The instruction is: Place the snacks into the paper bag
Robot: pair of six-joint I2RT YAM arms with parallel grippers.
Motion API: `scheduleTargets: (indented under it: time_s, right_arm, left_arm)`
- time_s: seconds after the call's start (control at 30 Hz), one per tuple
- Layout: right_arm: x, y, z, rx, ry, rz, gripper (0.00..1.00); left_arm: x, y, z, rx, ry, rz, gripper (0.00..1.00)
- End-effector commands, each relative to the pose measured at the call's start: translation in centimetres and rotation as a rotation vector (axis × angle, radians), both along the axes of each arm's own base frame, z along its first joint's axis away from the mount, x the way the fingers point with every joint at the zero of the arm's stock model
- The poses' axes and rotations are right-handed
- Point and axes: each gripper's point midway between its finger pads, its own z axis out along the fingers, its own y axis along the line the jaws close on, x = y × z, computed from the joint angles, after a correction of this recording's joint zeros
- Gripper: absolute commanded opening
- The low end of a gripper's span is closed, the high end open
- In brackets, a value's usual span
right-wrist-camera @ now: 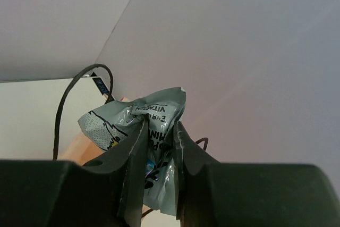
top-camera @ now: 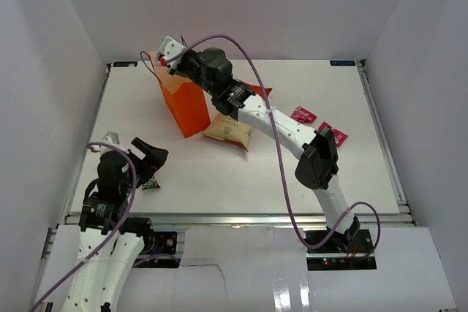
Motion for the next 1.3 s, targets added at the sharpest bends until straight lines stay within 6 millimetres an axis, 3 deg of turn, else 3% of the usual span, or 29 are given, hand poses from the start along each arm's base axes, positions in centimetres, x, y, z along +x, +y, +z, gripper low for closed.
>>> scheduleTargets:
  time_s: [0.0, 0.1, 0.37, 0.43, 0.87, 0.93, 1.07, 1.1, 1.13, 1.17, 1.2, 1.23, 1.27]
  right_arm:
    - [0.8, -0.5, 0.0, 0.014, -0.045, -0.051, 0.21]
    - [0.8, -0.7, -0.5, 0.001, -0.040, -0.058, 0.33]
    - [0.0, -1.2, 0.9, 0.008, -0.033, -0.039, 0.41]
    - [-0.1, -1.2, 0.6, 0.002, -0.026, -0.040, 0.52]
    - [-0.5, -1.9, 0.1, -0.020, 0.040, -0.024, 0.53]
    - [-0.9, -2.4, 0.8, -0.007, 0.066, -0.008, 0.53]
    - [-4.2, -3.5, 0.4, -0.133, 0.168, 0.154, 0.54]
    - [-6.9, -4.4, -0.6, -0.197, 0.225, 0.254, 0.56]
    - [-7.6, -5.5, -1.6, -0.230, 0.263, 0.300, 0.58]
    - [-10.9, -6.9, -3.8, -0.294, 0.339, 0.422, 0.63]
    - [-12.0, -8.0, -4.9, -0.318, 0.381, 0.460, 0.67]
    - [-12.4, -9.5, -6.3, -0.334, 0.434, 0.476, 0.80]
    - [-14.2, -11.2, -5.8, -0.328, 0.451, 0.523, 0.89]
  left_arm:
    - [-0.1, 1.2, -1.2, 0.003, 0.076, 0.090, 0.98]
    - [0.2, 1.6, -1.9, 0.004, 0.116, 0.126, 0.98]
    - [0.8, 2.5, -3.8, -0.005, 0.251, 0.235, 0.98]
    - [1.0, 2.7, -4.5, 0.011, 0.296, 0.251, 0.98]
    - [2.0, 3.3, -4.6, 0.037, 0.344, 0.303, 0.98]
    - [2.1, 3.5, -4.6, 0.044, 0.347, 0.309, 0.98]
    - [2.0, 4.5, -4.8, 0.095, 0.386, 0.357, 0.98]
    - [2.0, 4.8, -4.9, 0.108, 0.398, 0.366, 0.98]
    - [1.9, 5.0, -5.0, 0.124, 0.416, 0.376, 0.97]
    - [2.0, 5.5, -5.5, 0.156, 0.450, 0.393, 0.97]
    - [1.9, 5.7, -6.1, 0.176, 0.481, 0.399, 0.96]
    - [1.7, 5.9, -6.8, 0.197, 0.521, 0.409, 0.96]
    - [1.7, 6.2, -8.0, 0.228, 0.579, 0.419, 0.96]
